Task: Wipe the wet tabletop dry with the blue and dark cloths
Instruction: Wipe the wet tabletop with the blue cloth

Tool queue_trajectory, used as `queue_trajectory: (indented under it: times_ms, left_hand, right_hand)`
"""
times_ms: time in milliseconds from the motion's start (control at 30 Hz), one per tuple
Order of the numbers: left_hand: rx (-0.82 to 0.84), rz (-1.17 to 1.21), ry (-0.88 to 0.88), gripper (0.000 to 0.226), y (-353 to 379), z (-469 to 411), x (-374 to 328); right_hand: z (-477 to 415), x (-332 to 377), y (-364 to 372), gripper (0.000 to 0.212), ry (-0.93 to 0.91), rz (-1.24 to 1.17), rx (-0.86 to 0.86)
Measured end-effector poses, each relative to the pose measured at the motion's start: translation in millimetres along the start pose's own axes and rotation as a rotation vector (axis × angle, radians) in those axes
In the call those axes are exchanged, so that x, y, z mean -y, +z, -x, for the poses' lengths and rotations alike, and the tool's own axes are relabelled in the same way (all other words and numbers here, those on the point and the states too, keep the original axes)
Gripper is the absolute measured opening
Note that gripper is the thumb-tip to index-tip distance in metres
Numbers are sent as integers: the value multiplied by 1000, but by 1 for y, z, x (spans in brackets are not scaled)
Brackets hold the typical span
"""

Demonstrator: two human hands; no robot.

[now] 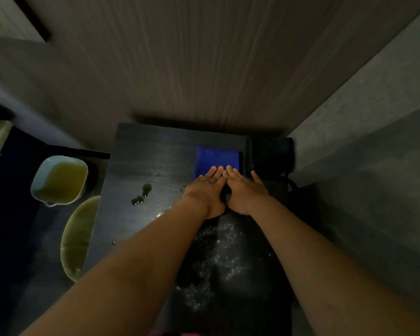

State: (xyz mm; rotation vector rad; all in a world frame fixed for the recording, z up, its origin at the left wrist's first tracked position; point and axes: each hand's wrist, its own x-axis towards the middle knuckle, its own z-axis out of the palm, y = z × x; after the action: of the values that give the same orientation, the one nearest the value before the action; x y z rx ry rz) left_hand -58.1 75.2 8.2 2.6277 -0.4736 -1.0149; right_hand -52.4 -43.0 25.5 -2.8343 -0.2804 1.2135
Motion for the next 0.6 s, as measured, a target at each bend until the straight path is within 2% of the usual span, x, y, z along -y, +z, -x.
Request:
queue_trajectory:
  times_ms: [333,600]
  left_hand:
    - [59,-33,11,85,24,20,-18]
    - [74,8,14,74,35,35,-28]
  right_hand:
    - [32,-3,24,74,15,-69,46]
    - [44,-7,41,78,9,-48,53]
